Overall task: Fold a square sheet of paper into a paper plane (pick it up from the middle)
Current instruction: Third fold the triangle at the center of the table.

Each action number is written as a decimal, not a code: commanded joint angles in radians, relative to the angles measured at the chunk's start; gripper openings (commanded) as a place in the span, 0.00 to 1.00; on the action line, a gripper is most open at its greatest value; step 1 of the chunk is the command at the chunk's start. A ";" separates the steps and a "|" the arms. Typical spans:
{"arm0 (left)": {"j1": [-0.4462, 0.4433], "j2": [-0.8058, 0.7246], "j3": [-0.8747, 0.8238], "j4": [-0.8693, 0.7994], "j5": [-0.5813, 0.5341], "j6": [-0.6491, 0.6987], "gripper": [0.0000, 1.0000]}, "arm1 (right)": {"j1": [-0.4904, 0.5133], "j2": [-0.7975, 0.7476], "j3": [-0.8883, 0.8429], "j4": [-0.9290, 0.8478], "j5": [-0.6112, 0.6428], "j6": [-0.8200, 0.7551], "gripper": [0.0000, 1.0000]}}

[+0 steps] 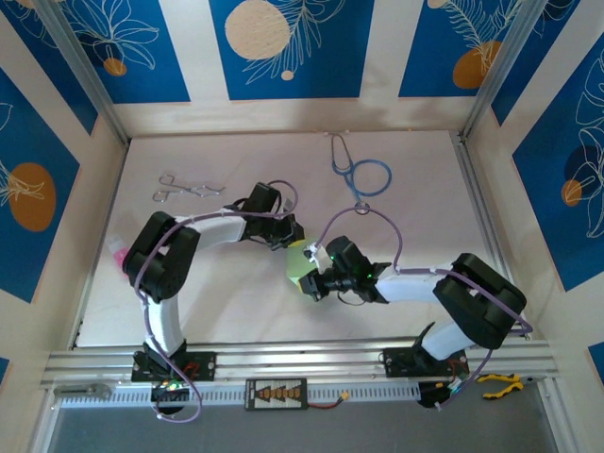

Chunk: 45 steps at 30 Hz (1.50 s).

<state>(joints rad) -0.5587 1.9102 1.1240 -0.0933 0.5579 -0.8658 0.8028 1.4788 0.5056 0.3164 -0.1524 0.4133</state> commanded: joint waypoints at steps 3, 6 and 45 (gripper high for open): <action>-0.005 0.055 0.019 -0.051 0.018 0.042 0.07 | -0.025 0.027 0.034 -0.036 -0.057 0.045 0.00; -0.008 0.077 0.013 -0.073 0.002 0.058 0.06 | -0.036 0.034 0.034 -0.037 -0.073 0.062 0.00; -0.009 0.061 -0.066 -0.024 -0.036 0.028 0.04 | -0.152 0.090 0.035 -0.032 -0.085 0.129 0.00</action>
<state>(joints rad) -0.5613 1.9709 1.0908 -0.0669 0.5617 -0.8318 0.6521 1.5757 0.5217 0.3084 -0.2581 0.5518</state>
